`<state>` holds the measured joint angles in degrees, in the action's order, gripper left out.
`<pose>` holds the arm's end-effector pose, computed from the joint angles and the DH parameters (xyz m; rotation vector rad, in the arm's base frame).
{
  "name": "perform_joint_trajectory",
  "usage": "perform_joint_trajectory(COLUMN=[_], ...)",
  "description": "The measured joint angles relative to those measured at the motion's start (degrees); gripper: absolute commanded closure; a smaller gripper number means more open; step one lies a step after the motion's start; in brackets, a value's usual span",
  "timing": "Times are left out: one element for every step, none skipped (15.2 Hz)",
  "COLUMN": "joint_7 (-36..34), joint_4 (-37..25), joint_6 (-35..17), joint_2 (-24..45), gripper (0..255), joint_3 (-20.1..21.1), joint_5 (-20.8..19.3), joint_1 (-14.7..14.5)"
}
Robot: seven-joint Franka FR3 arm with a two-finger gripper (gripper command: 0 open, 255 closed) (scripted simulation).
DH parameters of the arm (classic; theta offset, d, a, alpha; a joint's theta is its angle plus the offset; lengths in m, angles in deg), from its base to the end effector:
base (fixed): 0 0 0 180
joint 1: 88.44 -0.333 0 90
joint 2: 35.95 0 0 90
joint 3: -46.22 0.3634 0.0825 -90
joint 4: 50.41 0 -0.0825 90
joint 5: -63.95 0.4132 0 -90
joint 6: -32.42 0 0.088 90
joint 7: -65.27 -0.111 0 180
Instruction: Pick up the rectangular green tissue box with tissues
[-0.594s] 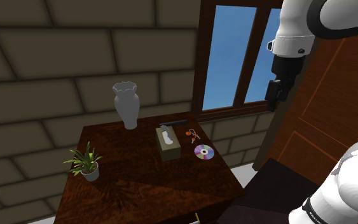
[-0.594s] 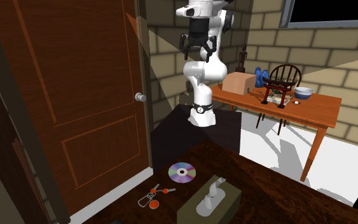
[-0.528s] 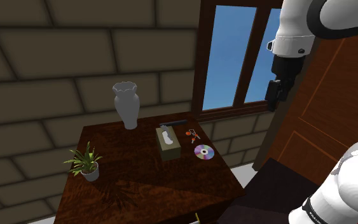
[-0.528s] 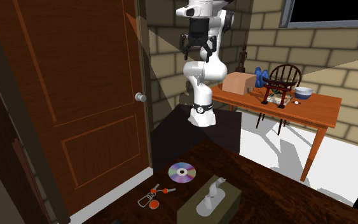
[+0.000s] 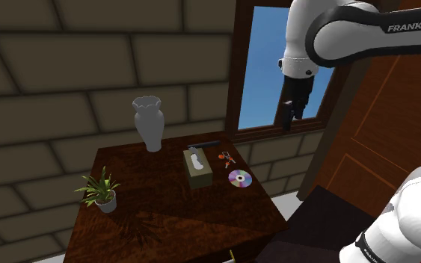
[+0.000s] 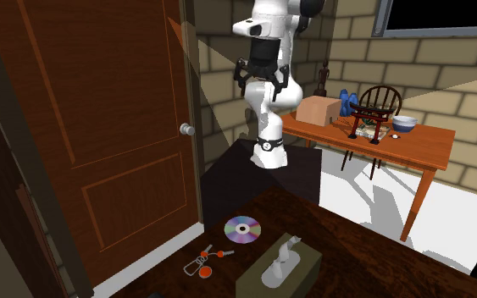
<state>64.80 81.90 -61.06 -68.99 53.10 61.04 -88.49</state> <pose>0.3663 0.0480 0.5769 3.0132 0.1444 -0.1481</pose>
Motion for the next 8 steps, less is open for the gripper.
perform_joint_trajectory(joint_7=[0.27,0.46,0.41,0.26,0.20,-0.01,0.03,-0.04], joint_4=[-0.32,-0.82,-1.53,-2.34,-3.22,-4.66,-5.71,-6.85], joint_6=[-1.34,-2.69,-3.99,-5.58,-6.61,-7.88,-9.01,-9.84], joint_2=[1.64,3.43,5.42,7.82,9.75,12.44,14.66,16.66], gripper=[0,0,0,0,0,0,0,0], joint_3=[0.31,0.68,1.22,1.81,2.32,2.92,3.30,3.75], joint_5=[-0.52,-1.06,-1.52,-2.08,-2.64,-3.34,-4.11,-4.86], joint_1=[-0.08,-0.16,-0.31,-0.42,-0.55,-0.62,-0.63,-0.71])
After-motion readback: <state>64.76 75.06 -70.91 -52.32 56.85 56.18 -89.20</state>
